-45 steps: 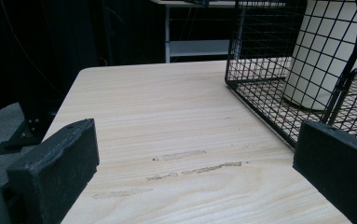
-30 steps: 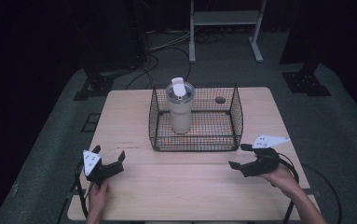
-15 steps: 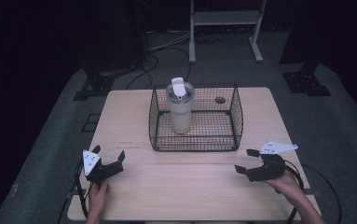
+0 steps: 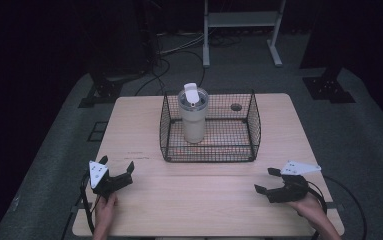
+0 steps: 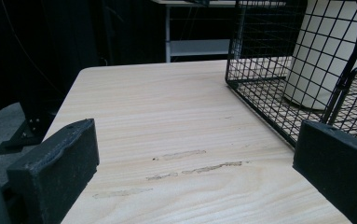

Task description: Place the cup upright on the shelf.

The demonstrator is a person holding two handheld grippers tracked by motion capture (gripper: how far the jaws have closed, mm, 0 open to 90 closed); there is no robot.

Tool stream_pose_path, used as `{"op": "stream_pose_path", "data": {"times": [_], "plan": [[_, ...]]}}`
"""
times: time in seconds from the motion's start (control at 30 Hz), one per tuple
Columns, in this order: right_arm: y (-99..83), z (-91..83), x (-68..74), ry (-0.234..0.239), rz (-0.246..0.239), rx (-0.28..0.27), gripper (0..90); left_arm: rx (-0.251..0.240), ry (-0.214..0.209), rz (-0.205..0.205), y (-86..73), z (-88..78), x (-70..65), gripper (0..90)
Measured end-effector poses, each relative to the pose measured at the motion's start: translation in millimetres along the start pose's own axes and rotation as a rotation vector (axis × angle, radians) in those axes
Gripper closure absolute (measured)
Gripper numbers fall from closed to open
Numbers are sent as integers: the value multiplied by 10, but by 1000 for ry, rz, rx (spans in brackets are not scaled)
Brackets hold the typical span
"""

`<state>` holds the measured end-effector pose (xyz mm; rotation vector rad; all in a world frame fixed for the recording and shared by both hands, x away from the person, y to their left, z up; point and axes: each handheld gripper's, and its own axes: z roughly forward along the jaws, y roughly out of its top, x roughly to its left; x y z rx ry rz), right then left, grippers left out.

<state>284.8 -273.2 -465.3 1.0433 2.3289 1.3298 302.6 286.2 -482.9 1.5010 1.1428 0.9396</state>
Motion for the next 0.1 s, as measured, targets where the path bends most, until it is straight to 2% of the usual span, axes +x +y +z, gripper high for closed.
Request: {"op": "stream_pose_path", "data": {"times": [0.1], "plan": [[-48, -5, 28, 0, 7, -13, 140, 0, 1, -2, 0, 1, 0, 0]]}}
